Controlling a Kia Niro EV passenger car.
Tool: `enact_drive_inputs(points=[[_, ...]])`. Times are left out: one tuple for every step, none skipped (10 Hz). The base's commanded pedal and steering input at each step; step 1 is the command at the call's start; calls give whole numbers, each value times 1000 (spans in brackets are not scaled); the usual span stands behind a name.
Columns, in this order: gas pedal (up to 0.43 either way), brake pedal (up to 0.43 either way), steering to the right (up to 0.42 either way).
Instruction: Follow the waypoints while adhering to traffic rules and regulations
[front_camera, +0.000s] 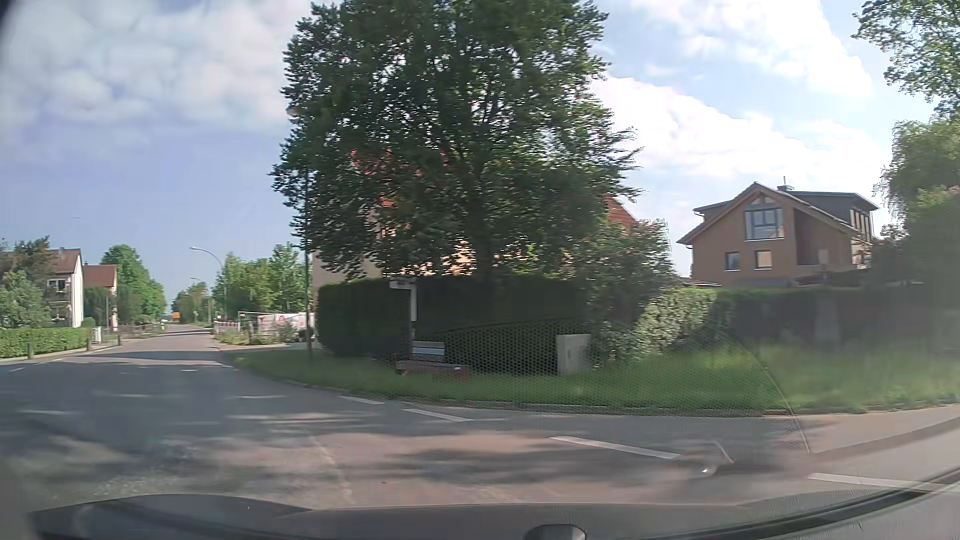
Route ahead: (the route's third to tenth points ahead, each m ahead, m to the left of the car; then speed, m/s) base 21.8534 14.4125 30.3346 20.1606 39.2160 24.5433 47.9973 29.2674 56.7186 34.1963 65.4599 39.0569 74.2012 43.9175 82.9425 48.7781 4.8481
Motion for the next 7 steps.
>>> enact_drive_inputs(points=[[260,0,-479],[260,0,-448],[260,0,-410],[260,0,-368],[260,0,-330],[248,0,-294],[248,0,-274]])
